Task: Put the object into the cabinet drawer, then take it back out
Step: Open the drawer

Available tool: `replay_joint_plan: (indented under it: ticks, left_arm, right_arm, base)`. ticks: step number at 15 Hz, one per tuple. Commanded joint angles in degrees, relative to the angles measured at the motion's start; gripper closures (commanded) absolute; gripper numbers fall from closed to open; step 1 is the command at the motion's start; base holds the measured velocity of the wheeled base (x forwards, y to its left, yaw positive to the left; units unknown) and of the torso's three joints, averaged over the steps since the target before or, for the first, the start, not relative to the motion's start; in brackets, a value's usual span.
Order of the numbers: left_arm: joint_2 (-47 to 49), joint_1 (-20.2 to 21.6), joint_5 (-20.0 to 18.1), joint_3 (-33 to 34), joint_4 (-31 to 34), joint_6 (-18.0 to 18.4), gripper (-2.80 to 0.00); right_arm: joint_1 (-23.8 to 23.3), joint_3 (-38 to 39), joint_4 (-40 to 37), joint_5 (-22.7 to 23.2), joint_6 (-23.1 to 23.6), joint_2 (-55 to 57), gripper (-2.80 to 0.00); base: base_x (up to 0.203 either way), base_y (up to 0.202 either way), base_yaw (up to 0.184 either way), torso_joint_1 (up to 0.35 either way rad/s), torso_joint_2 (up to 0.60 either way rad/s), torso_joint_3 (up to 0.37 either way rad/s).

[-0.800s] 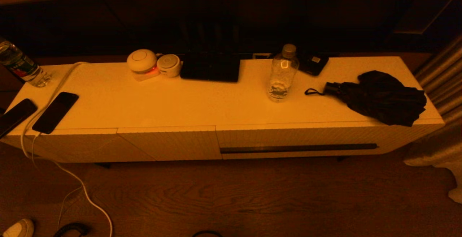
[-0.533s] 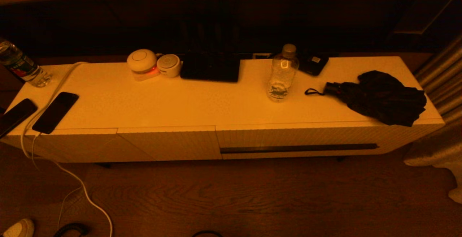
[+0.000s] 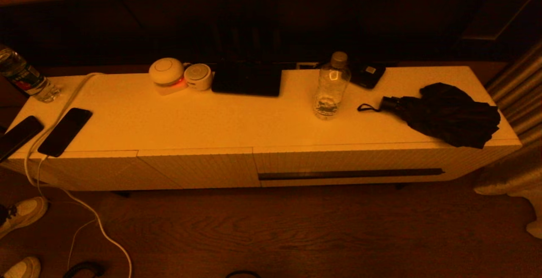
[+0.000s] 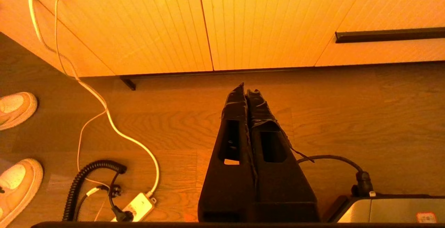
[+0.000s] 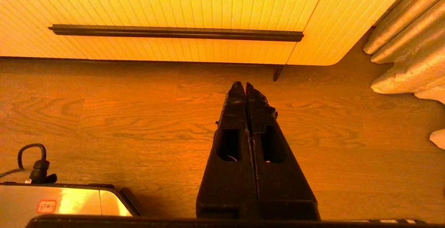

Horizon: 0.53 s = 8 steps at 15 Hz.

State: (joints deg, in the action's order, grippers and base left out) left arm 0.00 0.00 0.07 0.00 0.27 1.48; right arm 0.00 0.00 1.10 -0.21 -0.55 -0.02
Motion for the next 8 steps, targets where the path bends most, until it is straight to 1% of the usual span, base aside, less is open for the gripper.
replay_joint_plan:
  ticks: [1,3,4,6,7,8]
  left_arm:
    - [0.0,0.0,0.0,0.0,0.0,0.0,0.00]
    - [0.0,0.0,0.0,0.0,0.0,0.0,0.00]
    - [0.0,0.0,0.0,0.0,0.0,0.0,0.00]
    - [0.0,0.0,0.0,0.0,0.0,0.0,0.00]
    - [0.0,0.0,0.0,0.0,0.0,0.0,0.00]
    - [0.0,0.0,0.0,0.0,0.0,0.0,0.00]
  right_arm:
    - [0.0,-0.1,-0.3,-0.1,0.3,-0.1,0.00]
    - [0.0,-0.4,-0.9,-0.2,0.4,-0.2,0.00]
    - [0.0,-2.3,-1.2,-0.3,0.6,-0.1,0.00]
    - [0.0,-9.4,-4.1,0.3,1.1,2.4,0.00]
    - [0.0,-13.0,-5.8,1.2,2.2,4.8,0.00]
    - [0.0,-16.0,-7.2,3.1,4.3,7.6,0.00]
  base:
    - [0.000,0.000,0.000,0.000,0.00,0.000]
    - [0.000,0.000,0.000,0.000,0.00,0.000]
    - [0.000,0.000,0.000,0.000,0.00,0.000]
    - [0.000,0.000,0.000,0.000,0.00,0.000]
    - [0.000,0.000,0.000,0.000,0.00,0.000]
    - [0.000,0.000,0.000,0.000,0.00,0.000]
